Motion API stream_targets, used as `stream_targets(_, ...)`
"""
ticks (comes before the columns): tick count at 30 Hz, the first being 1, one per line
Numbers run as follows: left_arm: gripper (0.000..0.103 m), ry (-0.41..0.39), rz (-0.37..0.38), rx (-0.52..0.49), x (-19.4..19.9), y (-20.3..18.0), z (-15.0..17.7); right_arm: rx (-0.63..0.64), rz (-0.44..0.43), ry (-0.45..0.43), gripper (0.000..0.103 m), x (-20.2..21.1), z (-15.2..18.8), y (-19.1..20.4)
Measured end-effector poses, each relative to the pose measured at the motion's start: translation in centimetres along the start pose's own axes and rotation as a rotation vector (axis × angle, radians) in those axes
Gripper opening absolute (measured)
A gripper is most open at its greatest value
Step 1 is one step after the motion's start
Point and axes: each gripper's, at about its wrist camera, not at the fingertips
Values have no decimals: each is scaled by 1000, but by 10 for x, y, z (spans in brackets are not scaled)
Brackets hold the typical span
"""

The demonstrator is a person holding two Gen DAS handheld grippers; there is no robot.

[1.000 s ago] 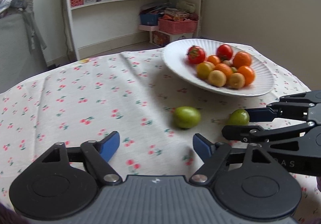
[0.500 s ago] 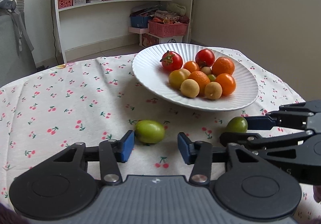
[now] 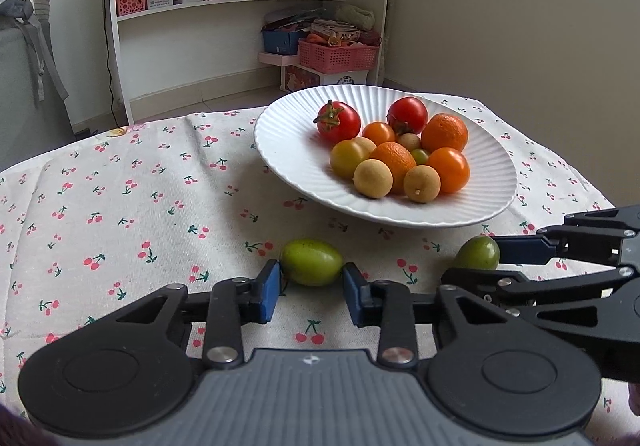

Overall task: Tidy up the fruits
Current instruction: 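Grasp a green tomato with the right gripper while the left gripper grasps the other, then carry both green tomatoes onto the white plate and open both grippers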

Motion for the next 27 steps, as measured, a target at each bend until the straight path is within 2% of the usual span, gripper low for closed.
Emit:
stream_targets(15,21,11,4,4,20,14,6,-9,-15,-21,32,16,-6,-4)
stream_targets(23,21,-20,14,50,34,20,-4,-50,-51,-40,32,29,-12,-8)
stream_targets(27,21,-40,21,70,38,19,-11,-75,-57,-77,32,37,-17,-12)
Point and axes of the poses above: each gripper's, at about its wrist camera, not at the fingertips, and x roughly against the way its jaws point, y to its left, z to its underside, and after that the axes turned 15 degrees about -z, right-handed
